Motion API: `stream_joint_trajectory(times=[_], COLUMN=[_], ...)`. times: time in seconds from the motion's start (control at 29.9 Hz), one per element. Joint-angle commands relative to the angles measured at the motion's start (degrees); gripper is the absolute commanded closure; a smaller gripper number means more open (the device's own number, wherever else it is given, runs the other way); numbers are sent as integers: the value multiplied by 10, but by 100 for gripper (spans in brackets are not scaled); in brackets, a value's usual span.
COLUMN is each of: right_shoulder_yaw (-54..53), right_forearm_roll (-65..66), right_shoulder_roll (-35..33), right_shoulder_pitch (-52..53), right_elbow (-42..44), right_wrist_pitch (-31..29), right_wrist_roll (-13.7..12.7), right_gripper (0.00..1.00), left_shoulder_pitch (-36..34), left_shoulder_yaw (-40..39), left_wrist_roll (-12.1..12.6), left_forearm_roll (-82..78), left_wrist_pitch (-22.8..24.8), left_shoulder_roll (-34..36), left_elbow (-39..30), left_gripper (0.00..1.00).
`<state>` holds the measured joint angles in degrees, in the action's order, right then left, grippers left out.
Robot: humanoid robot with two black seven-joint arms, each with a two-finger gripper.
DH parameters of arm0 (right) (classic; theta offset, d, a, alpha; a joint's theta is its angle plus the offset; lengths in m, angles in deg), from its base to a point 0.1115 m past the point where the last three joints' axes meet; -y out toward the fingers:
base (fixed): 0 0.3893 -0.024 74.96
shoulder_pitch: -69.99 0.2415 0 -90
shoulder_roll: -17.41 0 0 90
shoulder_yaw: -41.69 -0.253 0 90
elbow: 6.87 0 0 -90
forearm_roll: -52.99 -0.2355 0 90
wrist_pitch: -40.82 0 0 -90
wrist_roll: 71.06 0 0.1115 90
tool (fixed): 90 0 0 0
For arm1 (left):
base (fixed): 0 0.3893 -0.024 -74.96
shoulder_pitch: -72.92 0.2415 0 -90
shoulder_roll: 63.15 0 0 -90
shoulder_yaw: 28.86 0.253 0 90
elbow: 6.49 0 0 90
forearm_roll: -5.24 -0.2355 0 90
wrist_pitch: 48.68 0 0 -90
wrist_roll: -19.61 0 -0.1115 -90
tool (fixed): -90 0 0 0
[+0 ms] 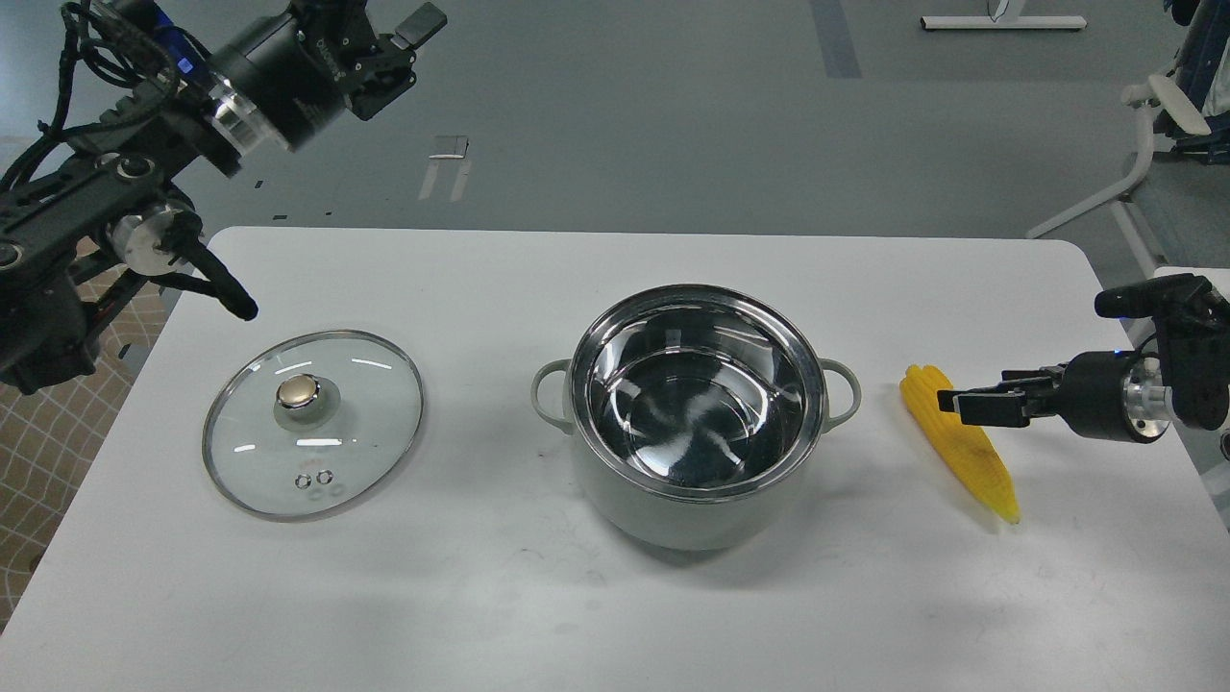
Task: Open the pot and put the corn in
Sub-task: 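Reach the right gripper to the yellow corn cob and grasp it, then lift the corn cob with the right gripper and carry it over the pot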
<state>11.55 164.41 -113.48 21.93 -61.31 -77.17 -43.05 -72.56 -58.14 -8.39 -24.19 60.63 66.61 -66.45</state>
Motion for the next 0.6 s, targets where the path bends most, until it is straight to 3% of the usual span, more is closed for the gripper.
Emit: stream_joint_trajectory(times=[0.0, 0.27, 0.4, 0.43, 0.5, 0.53, 0.57], right_shoulder_yaw=[4, 53, 58, 58, 58, 58, 58], right_forearm_roll=[17, 18, 18, 18, 18, 18, 18], right_shoulder_roll=[33, 47, 61, 62, 63, 63, 63], right_shoulder_pitch=[-1, 5, 2, 2, 2, 3, 4], right_elbow=[31, 71, 76, 77, 78, 77, 77], right_wrist_pitch=[0, 0, 0, 0, 0, 0, 0], right_wrist_roll=[0, 0, 0, 0, 0, 0, 0], right_gripper=[0, 5, 22, 43, 67, 85, 94], left_shoulder_pitch=[2, 6, 6, 6, 6, 6, 6], left_shoulder_yaw=[-1, -1, -1, -1, -1, -1, -1], left_wrist_roll=[0, 0, 0, 0, 0, 0, 0], left_forearm_roll=[0, 0, 0, 0, 1, 0, 0], left_wrist_pitch=[0, -1, 0, 0, 0, 0, 0], left_shoulder_roll=[2, 2, 2, 2, 2, 2, 2], left_elbow=[0, 0, 0, 0, 0, 0, 0], left_gripper=[3, 3, 3, 3, 3, 3, 3])
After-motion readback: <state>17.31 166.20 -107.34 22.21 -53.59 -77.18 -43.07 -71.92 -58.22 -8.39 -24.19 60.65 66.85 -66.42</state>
